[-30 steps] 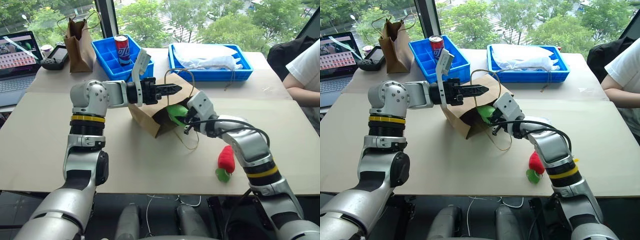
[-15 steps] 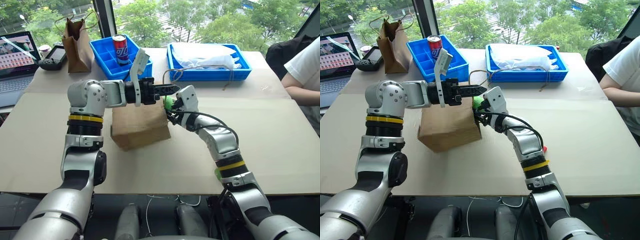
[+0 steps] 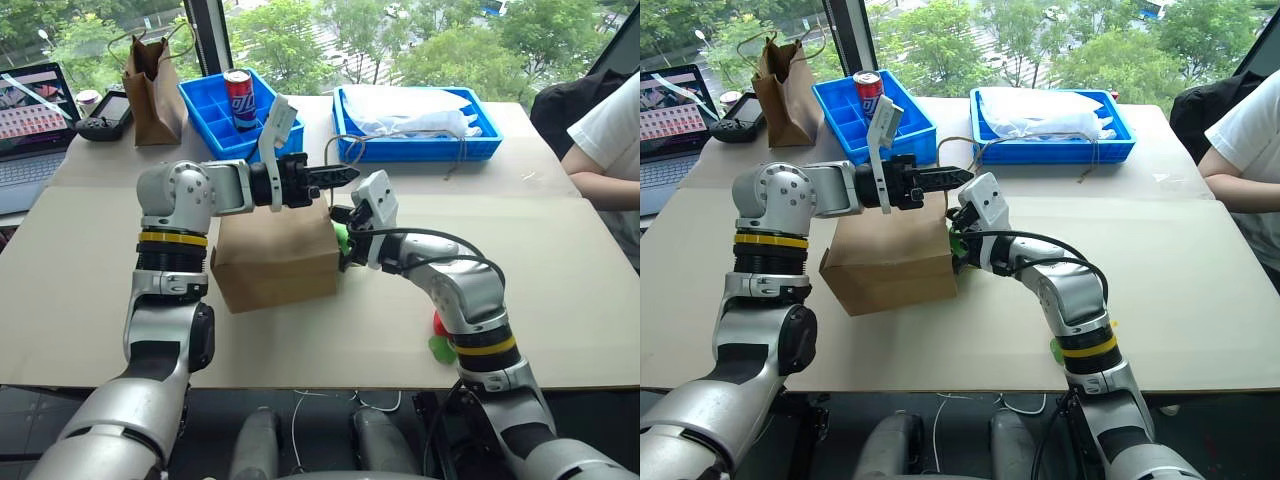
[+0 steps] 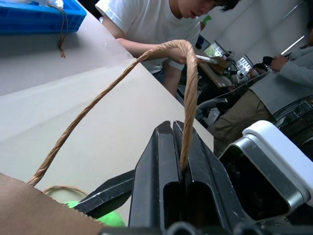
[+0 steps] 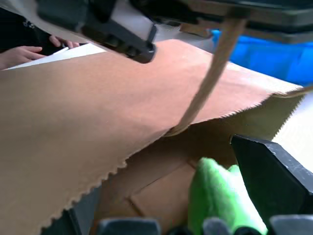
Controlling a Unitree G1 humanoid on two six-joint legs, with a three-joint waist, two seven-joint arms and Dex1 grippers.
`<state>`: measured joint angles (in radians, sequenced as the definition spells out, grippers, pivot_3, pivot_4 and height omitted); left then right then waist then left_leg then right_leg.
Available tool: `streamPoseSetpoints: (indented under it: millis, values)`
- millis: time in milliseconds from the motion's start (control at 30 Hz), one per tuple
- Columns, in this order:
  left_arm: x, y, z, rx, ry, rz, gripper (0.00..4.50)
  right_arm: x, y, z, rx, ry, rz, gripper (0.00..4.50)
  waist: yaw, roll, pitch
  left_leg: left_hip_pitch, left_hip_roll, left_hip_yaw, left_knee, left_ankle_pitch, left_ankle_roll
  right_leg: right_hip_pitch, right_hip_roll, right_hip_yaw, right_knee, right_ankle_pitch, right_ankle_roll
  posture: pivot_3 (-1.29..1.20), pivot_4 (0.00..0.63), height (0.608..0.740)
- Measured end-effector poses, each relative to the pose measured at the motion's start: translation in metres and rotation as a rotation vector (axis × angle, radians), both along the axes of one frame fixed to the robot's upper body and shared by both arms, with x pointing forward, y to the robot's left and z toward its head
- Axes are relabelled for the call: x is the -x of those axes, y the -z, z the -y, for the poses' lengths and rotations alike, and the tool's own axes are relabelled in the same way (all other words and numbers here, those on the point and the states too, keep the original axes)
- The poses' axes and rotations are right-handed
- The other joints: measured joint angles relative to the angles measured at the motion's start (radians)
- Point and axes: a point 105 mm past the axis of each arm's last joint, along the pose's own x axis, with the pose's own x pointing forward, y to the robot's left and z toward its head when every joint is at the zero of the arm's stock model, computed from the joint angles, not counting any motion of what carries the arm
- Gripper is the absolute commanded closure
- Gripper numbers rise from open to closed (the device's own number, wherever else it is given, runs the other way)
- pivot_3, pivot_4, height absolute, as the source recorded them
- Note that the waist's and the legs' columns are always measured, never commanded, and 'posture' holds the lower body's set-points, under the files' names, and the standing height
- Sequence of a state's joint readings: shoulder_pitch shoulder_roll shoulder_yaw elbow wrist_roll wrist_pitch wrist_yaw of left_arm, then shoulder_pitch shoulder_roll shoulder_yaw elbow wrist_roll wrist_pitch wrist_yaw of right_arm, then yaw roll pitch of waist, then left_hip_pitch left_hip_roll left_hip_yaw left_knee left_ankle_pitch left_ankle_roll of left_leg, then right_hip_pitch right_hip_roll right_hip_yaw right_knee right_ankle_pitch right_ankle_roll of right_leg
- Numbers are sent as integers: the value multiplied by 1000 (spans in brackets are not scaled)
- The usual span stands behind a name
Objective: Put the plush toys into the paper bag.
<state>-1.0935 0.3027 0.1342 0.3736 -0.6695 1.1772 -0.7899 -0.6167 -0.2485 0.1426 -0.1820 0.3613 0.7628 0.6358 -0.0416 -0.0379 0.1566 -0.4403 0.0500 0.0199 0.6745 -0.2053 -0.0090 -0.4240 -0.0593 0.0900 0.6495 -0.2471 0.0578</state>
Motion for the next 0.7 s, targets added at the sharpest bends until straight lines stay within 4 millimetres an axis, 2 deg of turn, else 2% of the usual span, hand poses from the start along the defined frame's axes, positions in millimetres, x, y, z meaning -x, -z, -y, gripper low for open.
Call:
streamPoseSetpoints:
  millis: [167, 333, 400, 567, 700]
  values:
    - [3, 1, -1, -9, 7, 7, 4500, 4, 18, 20, 58, 41, -58, 52, 1, 0, 0, 0, 0, 0, 0, 0, 0, 0, 0, 0, -1, 0, 0, 0, 150, 722]
    - [19, 31, -5, -53, 45, -60, 4500, -4, 14, 56, 103, 137, -35, 52, 1, 0, 0, 0, 0, 0, 0, 0, 0, 0, 0, 0, -1, 0, 0, 0, 150, 722]
    - [24, 40, -8, -87, 50, -64, 4500, -5, 14, 65, 119, 157, -34, 52, 0, 0, 0, 0, 0, 0, 0, 0, 0, 0, 0, 0, -1, 0, 0, 0, 150, 722]
    - [31, 52, -11, -130, 62, -67, 4500, -3, 25, 75, 156, 171, -59, 52, 1, 0, 0, 0, 0, 0, 0, 0, 0, 0, 0, 1, -1, 0, 0, 0, 150, 722]
    - [30, 51, -13, -135, 56, -63, 4500, -1, 35, 70, 176, 146, -82, 52, 0, 0, 0, 0, 0, 0, 0, 0, 0, 0, 0, 1, -1, 0, 0, 0, 150, 722]
